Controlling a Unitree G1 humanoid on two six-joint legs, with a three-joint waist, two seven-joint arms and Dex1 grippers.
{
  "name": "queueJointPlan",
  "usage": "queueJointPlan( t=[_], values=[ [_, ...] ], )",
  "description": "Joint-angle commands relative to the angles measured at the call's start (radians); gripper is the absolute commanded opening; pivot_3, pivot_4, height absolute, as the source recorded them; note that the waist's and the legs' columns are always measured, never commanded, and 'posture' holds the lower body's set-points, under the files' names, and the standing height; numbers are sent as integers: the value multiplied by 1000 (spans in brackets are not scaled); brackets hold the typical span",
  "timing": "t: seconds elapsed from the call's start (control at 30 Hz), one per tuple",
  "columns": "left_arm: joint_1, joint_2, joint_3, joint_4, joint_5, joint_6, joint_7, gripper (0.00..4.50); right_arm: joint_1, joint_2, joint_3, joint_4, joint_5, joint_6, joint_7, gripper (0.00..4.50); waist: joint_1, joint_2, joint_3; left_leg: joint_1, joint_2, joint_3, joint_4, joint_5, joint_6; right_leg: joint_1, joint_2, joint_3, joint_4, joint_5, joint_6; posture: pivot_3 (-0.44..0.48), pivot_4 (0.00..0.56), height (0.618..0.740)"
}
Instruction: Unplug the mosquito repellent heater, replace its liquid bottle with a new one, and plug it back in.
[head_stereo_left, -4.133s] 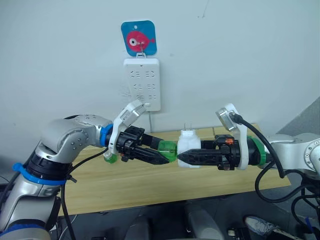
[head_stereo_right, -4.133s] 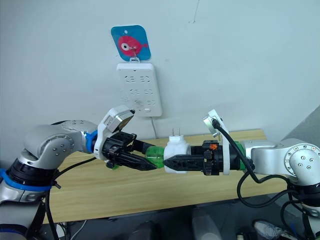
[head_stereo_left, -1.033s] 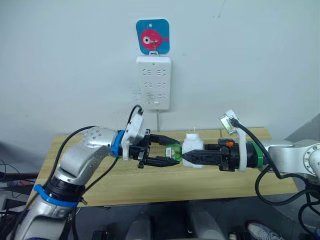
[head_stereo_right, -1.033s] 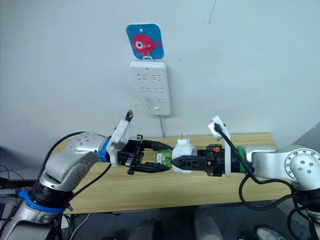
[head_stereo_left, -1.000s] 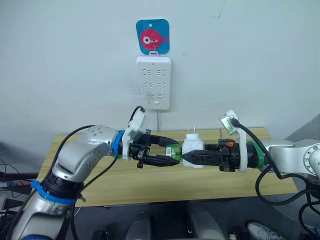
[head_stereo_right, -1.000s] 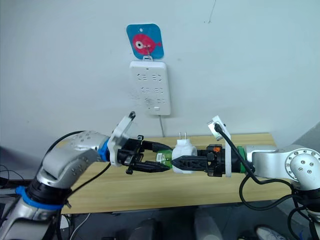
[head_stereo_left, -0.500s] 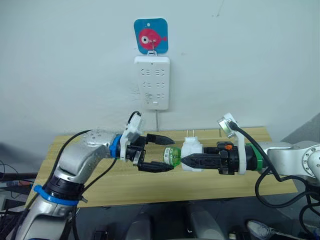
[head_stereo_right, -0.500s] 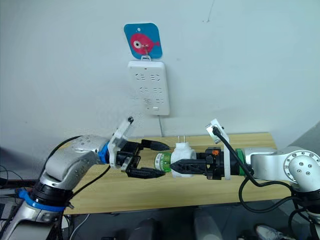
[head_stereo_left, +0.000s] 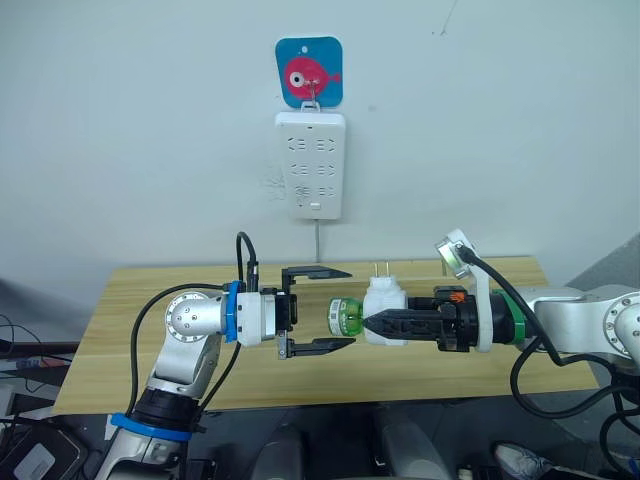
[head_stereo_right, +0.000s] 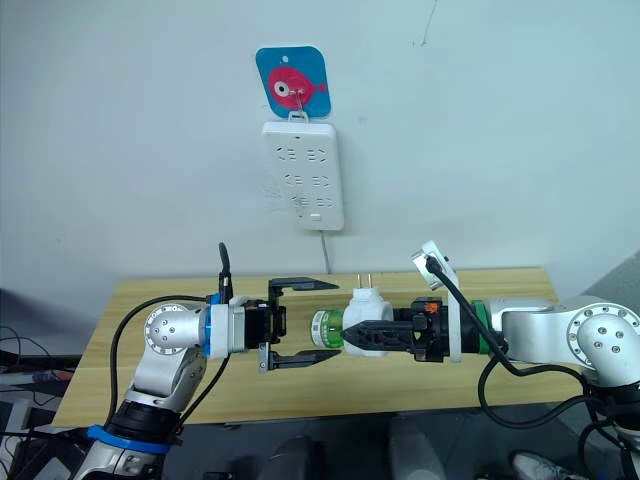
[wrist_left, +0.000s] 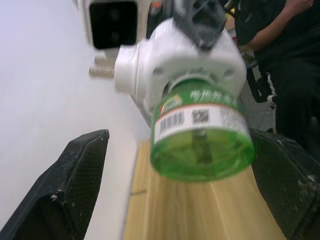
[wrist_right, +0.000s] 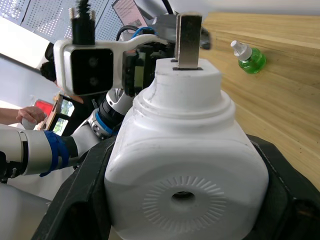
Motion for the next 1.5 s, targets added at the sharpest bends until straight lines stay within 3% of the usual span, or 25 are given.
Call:
queueJointPlan(
  t=[0.03,0.2,0.4,0.43,0.57,0.73,0.83,0.97,1.07,1.2,1.27,1.37,1.5],
  values=[
    [-6,5,-16,-29,-23,-7,-10,3868,-11,-4,-27,-30,25,-13,4,3043,0,0,0,0,0,0,0,0,0,0,0,0,0,0,0,-145,174,740],
    [-6,16,-24,-32,-22,1,-15,2278,-12,-1,-24,-34,25,-16,-1,3043,0,0,0,0,0,0,0,0,0,0,0,-2,0,0,0,-146,173,740],
    [-34,42,-34,-96,-51,105,-8,2248,-11,-1,-24,-37,25,-17,-3,3043,-1,0,0,0,0,0,0,0,0,0,1,-2,0,0,0,-144,172,740],
    [-39,75,-41,-130,-80,187,-22,2248,-12,-3,-24,-37,25,-15,-3,3043,-1,0,0,0,0,0,0,0,0,0,1,-2,0,0,0,-144,172,740],
    [-200,403,-65,-283,-449,1064,-2,2248,-8,-35,-34,-46,25,-1,2,3043,-7,-2,3,-1,1,-4,1,0,0,0,3,-2,3,0,0,-152,172,740],
    [-356,478,-81,-195,-615,1457,-30,2248,0,-57,-36,-58,25,-6,13,3042,-12,2,5,2,0,-1,0,0,0,1,8,-3,2,-3,6,-152,172,740],
    [-381,480,-73,-155,-639,1571,-42,2248,5,-61,-36,-63,25,-7,13,3042,-14,2,5,1,1,-1,0,0,0,0,9,-3,2,-3,5,-163,169,740],
    [-315,501,-81,-143,-537,1484,-104,2248,15,-72,-41,-67,25,-11,-5,3042,-18,2,5,1,1,-1,0,0,0,-1,8,-3,2,-3,3,-165,169,740],
    [-206,494,-70,-119,-358,1244,-83,2248,59,-101,-46,-26,-79,-4,-69,3042,-17,2,5,1,1,-1,-1,0,0,-2,5,-2,2,-2,-2,-160,173,740],
    [-108,388,-33,-57,-157,908,32,2248,94,-97,2,69,-411,6,-140,3042,-2,2,5,0,1,-2,-1,0,0,-1,2,-1,2,-3,-3,-143,182,740],
    [-69,348,-25,-63,-109,817,62,2248,88,-76,39,110,-595,-6,-139,3042,1,2,5,0,0,0,0,1,-1,-1,1,0,1,-3,-3,-137,186,740],
    [4,313,-20,-116,-76,755,87,2248,47,-8,107,218,-842,3,-174,3042,2,2,6,0,0,1,0,1,-1,-1,0,0,-1,-3,-3,-123,196,740],
    [77,292,-25,-197,-56,742,122,2248,-47,115,109,446,-981,110,-165,3042,-1,2,12,0,0,1,-1,0,-1,-2,0,2,2,-2,-3,-104,213,740]
  ],
)
